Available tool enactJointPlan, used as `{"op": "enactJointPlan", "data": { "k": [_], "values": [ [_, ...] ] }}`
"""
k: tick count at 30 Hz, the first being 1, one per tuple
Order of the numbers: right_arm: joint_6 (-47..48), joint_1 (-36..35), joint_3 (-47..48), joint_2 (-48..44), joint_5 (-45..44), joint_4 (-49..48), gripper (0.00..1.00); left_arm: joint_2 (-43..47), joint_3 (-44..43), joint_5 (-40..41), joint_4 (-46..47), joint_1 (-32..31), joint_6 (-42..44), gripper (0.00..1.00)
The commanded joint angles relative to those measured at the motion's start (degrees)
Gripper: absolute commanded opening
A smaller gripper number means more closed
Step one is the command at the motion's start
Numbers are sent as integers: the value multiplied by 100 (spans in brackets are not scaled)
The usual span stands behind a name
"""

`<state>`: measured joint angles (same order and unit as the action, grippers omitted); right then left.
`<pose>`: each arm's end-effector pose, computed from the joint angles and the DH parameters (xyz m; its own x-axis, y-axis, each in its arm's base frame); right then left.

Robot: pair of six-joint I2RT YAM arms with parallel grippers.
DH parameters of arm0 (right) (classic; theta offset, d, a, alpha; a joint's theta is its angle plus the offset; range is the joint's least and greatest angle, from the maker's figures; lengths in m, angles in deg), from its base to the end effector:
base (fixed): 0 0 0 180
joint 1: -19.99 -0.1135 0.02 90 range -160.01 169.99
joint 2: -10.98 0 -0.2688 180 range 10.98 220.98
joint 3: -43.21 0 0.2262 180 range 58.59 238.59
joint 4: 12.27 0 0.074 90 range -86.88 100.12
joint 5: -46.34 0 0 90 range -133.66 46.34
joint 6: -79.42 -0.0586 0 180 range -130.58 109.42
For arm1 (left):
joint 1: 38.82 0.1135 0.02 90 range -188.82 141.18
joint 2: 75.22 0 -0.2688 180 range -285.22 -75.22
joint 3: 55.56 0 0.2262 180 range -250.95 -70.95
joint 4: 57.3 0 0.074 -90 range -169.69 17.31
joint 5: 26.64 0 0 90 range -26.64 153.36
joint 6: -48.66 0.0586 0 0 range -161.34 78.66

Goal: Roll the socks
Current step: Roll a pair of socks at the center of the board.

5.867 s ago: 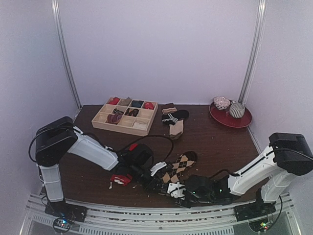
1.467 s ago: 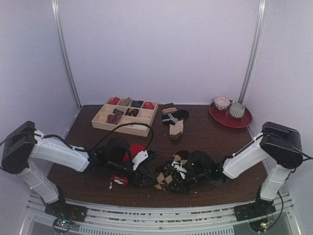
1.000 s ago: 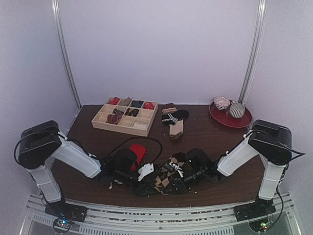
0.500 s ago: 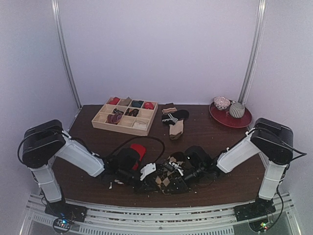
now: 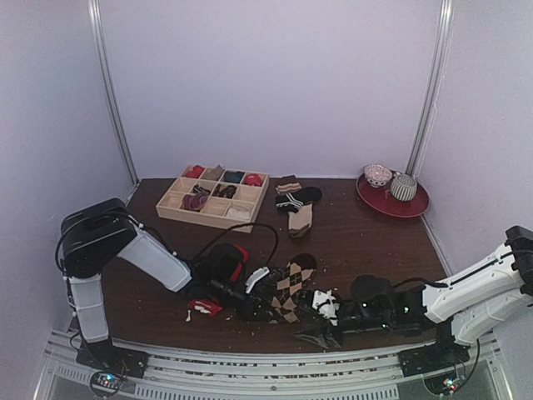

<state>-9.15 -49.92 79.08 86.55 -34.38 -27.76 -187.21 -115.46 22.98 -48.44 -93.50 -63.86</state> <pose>0.0761 0.2355 0.1753 -0.1164 -0.3900 -0.9134 -0.9806 0.1912 0.0433 0.1691 -0.3043 0.1030 -0.7084 0.4951 -0.5031 0.6746 0.2651 -0.6890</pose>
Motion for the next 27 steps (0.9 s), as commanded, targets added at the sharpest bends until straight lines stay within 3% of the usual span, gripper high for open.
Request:
{"op": "enactJointPlan", "data": {
  "k": [1,14,16,22,25,27],
  "values": [
    [1465,-267,142,411,-1515,-308,60,-532,320,283,-1801,77,-400,0],
    [1746,-411,703,1779,-1906,-377,55,-557,373,271,-1868,75,-345,0],
    [1660,-417,718,1904,-2011,-386,50,-547,390,219,-1861,73,-318,0],
    [1004,-379,785,2217,-1855,-308,20,-490,361,109,-1860,79,-152,0],
    [486,-288,758,2150,-1317,-172,15,-118,362,394,-1986,80,125,13],
    [125,-197,733,2024,-767,-37,14,320,383,831,-2106,80,410,33]
  ]
}}
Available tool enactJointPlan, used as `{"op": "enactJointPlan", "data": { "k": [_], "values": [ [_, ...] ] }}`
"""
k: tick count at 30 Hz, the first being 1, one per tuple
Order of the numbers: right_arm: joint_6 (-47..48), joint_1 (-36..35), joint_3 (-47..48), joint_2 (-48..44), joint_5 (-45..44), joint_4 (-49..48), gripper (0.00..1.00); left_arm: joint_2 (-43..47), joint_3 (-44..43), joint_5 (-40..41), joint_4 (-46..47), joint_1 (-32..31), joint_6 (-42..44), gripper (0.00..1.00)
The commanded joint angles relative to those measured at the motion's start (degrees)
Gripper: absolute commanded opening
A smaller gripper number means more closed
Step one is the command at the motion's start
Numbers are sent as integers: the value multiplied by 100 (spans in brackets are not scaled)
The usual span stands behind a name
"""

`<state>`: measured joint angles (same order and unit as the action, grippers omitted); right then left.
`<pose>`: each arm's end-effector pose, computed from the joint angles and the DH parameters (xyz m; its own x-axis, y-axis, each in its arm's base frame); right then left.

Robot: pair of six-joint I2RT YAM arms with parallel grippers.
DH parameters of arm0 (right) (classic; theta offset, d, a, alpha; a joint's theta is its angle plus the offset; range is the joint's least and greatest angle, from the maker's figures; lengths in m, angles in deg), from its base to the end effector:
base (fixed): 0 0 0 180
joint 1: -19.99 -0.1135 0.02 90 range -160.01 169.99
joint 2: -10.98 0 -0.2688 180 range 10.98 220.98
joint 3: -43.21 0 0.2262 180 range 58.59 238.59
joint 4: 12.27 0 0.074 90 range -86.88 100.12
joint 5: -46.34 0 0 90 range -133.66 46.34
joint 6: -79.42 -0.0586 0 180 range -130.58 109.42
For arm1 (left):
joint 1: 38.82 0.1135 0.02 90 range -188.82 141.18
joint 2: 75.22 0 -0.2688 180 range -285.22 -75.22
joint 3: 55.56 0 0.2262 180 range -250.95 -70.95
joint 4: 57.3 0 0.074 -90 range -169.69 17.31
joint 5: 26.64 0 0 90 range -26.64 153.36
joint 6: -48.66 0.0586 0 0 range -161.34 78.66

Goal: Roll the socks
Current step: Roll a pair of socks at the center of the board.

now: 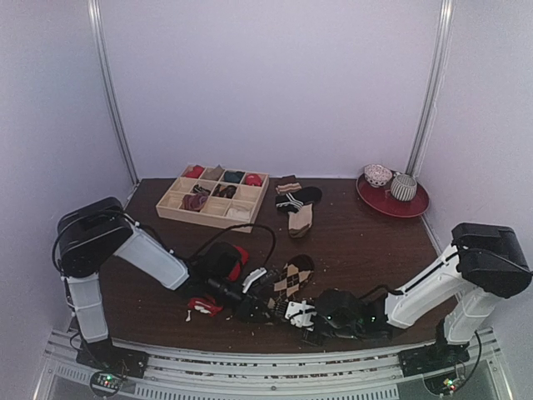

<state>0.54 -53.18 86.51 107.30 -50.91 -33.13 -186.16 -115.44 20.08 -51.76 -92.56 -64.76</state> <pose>0.0932 0.2826 0.1296 0.0259 -0.5750 -0.8177 -0.9311 0.2839 -0.2292 0.1687 -0.2979 0.1054 -0.7335 0.5107 -0.4485 0.6316 0.2684 -0.7273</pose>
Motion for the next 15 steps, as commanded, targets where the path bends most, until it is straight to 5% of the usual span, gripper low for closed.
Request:
{"op": "enactJointPlan", "data": {
  "k": [1,5,8,10,15],
  "values": [
    [-1032,199,3,-104,1185,611,14,462,414,1353,-1799,-19,613,44],
    [-1613,590,132,-154,2438,1089,14,1512,535,2104,-1732,-6,892,69],
    [-2133,1010,258,162,3343,1334,14,2115,789,2112,-1022,-10,982,79],
    [-2420,1296,307,451,3781,1399,14,2416,1158,1961,-281,-62,1158,95],
    [-2876,1782,513,1144,4541,1598,14,2709,1811,1877,1153,-321,1836,97]
  ]
}}
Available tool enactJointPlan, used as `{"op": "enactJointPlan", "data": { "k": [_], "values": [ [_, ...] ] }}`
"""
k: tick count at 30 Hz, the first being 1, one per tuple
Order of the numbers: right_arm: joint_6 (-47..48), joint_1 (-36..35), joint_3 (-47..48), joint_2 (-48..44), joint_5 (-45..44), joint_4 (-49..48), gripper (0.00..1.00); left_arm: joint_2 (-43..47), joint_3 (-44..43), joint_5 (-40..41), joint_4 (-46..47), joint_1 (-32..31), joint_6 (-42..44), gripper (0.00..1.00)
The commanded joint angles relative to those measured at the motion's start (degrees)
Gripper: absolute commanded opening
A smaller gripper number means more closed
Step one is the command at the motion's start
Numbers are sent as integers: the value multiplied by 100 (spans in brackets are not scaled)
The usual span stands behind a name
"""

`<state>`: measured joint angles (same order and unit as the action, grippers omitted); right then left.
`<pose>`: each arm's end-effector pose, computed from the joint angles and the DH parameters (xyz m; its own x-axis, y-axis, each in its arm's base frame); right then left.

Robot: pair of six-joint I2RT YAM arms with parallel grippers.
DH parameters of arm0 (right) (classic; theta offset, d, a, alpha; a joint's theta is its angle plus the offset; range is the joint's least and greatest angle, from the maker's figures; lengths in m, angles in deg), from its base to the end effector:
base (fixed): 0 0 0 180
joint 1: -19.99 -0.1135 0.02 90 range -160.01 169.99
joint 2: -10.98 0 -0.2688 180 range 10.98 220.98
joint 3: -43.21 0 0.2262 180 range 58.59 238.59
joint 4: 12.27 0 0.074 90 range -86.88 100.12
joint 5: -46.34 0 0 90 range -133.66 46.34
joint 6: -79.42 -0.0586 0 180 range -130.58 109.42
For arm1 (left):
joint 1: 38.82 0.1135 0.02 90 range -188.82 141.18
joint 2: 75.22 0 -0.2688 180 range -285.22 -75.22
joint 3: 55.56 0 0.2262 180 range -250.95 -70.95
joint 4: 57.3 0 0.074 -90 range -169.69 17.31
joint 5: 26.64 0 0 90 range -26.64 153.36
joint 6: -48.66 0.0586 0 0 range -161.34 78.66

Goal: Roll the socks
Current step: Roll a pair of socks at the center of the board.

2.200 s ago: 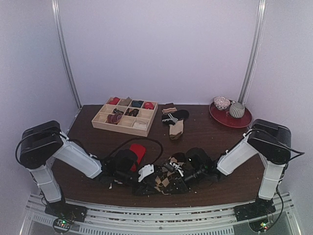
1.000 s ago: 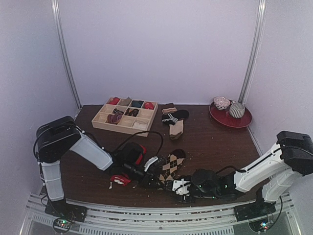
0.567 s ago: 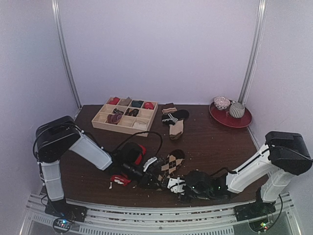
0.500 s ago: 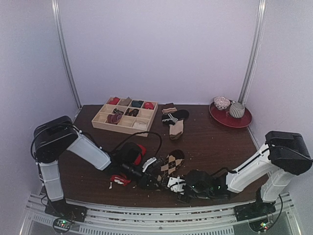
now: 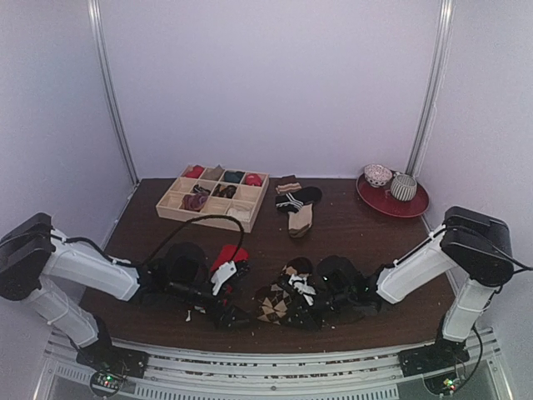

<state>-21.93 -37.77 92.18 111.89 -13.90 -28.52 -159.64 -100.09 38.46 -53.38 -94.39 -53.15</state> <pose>0.1417 0.2792 0.1265 -0.4920 -0.4598 -0.7393 -0.8695 0.2168 0.4438 0.1325 -0.2369 0.1613 -0.5176 0.4268 -0.7416 0.8529 0.3260 -0.4077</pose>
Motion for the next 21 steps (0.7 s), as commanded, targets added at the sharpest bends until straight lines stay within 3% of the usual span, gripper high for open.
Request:
{"op": "enactJointPlan", "data": {
  "k": [1,13,17,21],
  "values": [
    [-665,273,-3,771,934,1205,14,-79,203,23,1275,-138,805,96],
    [-850,438,207,1254,1259,1586,14,-1566,-486,-710,1323,-208,1147,71],
    [-755,488,252,1310,1278,1696,14,-1660,-415,-678,1243,-247,1099,48],
    [-631,530,332,1394,1274,1846,14,-1725,-379,-475,1185,-270,1052,44]
  ]
}}
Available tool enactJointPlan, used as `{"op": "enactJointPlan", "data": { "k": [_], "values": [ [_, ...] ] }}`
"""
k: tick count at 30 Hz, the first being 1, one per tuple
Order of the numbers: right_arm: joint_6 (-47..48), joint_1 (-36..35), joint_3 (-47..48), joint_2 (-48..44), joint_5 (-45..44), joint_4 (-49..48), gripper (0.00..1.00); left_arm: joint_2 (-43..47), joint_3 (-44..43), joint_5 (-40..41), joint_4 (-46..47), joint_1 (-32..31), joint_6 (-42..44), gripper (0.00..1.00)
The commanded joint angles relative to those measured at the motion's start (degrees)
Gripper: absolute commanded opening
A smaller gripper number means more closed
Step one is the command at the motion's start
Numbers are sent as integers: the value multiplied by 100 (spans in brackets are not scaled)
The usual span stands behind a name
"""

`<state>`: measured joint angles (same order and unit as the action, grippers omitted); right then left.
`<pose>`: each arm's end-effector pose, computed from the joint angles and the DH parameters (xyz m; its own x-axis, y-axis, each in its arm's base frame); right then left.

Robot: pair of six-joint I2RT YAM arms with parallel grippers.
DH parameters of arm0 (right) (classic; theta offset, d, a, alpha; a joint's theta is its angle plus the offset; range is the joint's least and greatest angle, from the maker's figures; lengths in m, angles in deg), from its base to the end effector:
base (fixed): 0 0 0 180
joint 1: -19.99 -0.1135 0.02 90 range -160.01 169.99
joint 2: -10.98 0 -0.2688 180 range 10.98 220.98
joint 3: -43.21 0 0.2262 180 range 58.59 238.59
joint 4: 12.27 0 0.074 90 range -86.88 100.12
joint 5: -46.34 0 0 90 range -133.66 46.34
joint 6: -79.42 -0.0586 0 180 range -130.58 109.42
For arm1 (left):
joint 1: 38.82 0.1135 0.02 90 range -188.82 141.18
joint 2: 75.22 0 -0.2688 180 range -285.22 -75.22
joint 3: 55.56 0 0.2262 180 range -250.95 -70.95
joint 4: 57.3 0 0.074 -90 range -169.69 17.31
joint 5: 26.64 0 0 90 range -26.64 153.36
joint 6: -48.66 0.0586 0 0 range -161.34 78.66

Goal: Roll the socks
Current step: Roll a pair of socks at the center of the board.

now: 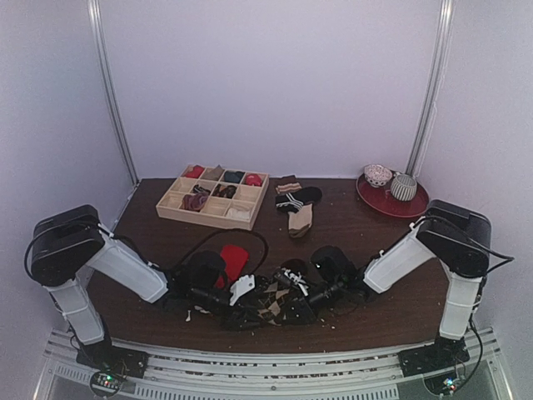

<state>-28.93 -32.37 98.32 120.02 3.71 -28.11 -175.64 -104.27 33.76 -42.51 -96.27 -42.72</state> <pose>0.1676 0.2879 0.1146 -0.6378 -0.4778 -0.6041 -0.7261 0.1111 0.6786 0.1417 -0.2758 0.1253 -0.3459 0.5029 -0.7921 0.9373 0.1471 -0.3159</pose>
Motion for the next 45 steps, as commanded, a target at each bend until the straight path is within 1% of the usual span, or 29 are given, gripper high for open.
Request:
{"op": "enactJointPlan", "data": {
  "k": [1,3,5,6,8,11,13,16,19,22,25,28,32,38,45],
  "values": [
    [83,1,-263,602,-500,1814,14,-153,10,26,93,-82,-5,41],
    [78,8,-239,627,-506,1822,14,-234,-66,24,85,-82,-61,32],
    [60,11,-215,626,-501,1821,14,-353,-151,-12,60,-82,-120,21],
    [41,7,-210,611,-501,1829,14,-417,-195,-33,19,-89,-129,13],
    [25,12,-184,565,-506,1830,15,-552,-262,66,-119,-99,-173,0],
    [47,3,-100,426,-580,1966,21,-701,-379,306,-496,-108,-268,0],
    [137,6,-79,169,-686,2012,23,-826,-514,532,-916,-100,-470,0],
    [192,5,-381,-784,-1213,1553,30,-981,-758,655,-1720,-70,-881,0],
    [407,-60,-908,-1769,-1982,768,41,-993,-737,523,-2048,60,-1604,0],
    [1206,-461,-1290,-2471,-3004,291,49,-1013,-589,-18,-2099,289,-2246,0],
    [2308,-1206,-1497,-2817,-3952,23,55,-1031,-502,-383,-2169,439,-2615,0],
    [3172,-1606,-1501,-2741,-4590,-201,59,-1084,-553,-504,-2324,471,-2682,0],
    [3798,-1718,-1373,-2384,-4733,-366,59,-1206,-664,-479,-2480,472,-2630,0],
    [4157,-1751,-1163,-1715,-4840,-683,59,-1286,-661,-533,-2519,471,-2611,0],
    [4149,-1794,-989,-1226,-4961,-1069,58,-1337,-676,-552,-2595,473,-2521,0]
  ]
}}
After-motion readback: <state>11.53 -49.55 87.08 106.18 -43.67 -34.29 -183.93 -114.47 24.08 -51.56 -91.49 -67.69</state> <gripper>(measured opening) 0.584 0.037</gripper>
